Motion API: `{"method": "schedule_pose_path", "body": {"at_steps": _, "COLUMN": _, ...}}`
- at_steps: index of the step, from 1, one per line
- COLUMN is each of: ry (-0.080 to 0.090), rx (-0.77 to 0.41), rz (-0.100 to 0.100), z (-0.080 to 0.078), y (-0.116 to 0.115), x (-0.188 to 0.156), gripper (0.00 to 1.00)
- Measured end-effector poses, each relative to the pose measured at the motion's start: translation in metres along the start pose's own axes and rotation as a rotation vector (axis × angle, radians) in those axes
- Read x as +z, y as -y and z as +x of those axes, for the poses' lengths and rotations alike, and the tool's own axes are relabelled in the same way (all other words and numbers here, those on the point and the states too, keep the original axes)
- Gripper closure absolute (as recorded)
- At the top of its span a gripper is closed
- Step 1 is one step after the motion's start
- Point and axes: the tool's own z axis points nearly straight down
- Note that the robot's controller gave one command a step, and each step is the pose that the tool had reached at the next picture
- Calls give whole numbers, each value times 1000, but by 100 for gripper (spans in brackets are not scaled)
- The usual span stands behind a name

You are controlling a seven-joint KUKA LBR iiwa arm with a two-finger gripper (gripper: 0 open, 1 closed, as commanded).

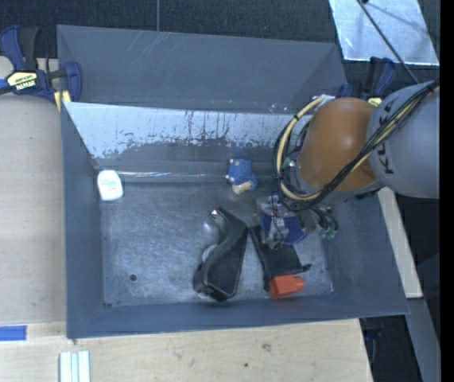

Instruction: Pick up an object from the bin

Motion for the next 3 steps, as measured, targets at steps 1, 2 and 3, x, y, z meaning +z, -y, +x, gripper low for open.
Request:
{"method": "schedule_pose_path", "body": {"at_steps": 1, "ry": 5, "rx": 25, "rz": 0, "z": 48, "y": -31, "x": -107, "gripper": 100}}
{"method": "schedule_pose_path", "body": {"at_steps": 2, "ry": -1, "rx": 25, "rz": 0, "z": 49, "y": -31, "x": -103, "gripper": 0}}
{"method": "schedule_pose_path", "body": {"at_steps": 3, "ry": -6, "rx": -7, "rz": -1, "z": 24, "y": -26, "x": 4, "gripper": 0}}
